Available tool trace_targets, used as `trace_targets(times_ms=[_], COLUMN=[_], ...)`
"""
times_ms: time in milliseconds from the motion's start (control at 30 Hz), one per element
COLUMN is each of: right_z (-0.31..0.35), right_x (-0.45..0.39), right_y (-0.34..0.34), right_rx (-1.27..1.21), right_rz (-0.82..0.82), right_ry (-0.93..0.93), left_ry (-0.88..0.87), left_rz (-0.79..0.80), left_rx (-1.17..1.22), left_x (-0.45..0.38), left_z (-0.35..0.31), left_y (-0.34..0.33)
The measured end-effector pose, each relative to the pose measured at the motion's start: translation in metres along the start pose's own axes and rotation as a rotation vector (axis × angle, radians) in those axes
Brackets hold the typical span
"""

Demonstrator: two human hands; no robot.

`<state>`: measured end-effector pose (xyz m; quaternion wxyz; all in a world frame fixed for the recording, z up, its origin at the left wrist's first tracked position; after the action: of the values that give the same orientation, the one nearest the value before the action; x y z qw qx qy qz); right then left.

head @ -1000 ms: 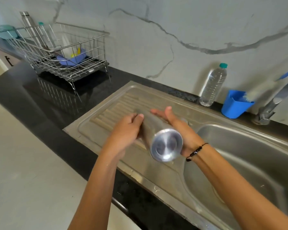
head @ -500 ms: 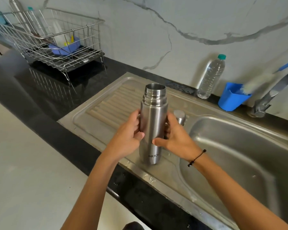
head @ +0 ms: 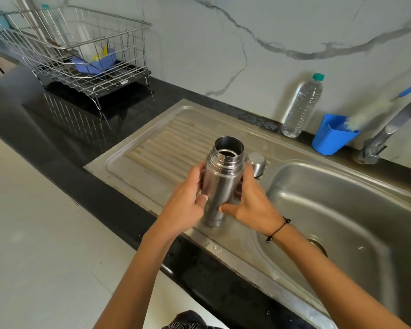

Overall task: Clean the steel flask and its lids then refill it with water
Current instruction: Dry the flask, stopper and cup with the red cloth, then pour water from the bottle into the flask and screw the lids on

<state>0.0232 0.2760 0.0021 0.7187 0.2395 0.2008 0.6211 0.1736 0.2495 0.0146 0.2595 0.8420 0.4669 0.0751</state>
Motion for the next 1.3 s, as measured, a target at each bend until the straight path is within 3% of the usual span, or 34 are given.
trace_targets(times_ms=[300, 567, 767, 933, 1167, 1300], right_z=[0.001, 0.009, 0.034, 0.038, 0.001, -0.017], right_x=[0.001, -0.003, -0.013, -0.028, -0.080, -0.134], right_y=[-0.001, 0.031, 0.118, 0.189, 0.255, 0.274], right_rx=[0.060, 0.236, 0.388, 0.416, 0.588, 0.716], right_rz=[0.040, 0.090, -0.109, -0.339, -0.387, -0.327], right_ry=[-0.001, -0.011, -0.006, -0.058, -0.230, -0.271], left_ry=[0.043, 0.004, -0.311, -0.449, -0.196, -0.053], left_rz=[0.012, -0.049, -0.173, -0.118, 0.102, 0.069], left_rx=[-0.036, -0.255, -0.428, -0.465, -0.415, -0.311], left_x=[0.001, -0.011, -0.059, -0.104, -0.186, -0.242], left_z=[0.002, -0.022, -0.125, -0.187, -0.147, -0.114], left_y=[-0.003, 0.034, 0.057, 0.004, -0.115, -0.155])
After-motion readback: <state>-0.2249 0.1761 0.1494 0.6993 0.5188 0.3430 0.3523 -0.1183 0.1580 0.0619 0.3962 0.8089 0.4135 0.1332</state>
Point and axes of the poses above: each hand's wrist, its own x-axis away from the middle knuckle, its own y-axis out of the back of the hand, z = x × y, the point moved 3 cm from there along -x, towards the middle knuckle, and after that the axes turned 9 degrees about -y, right-handed, at the moved point
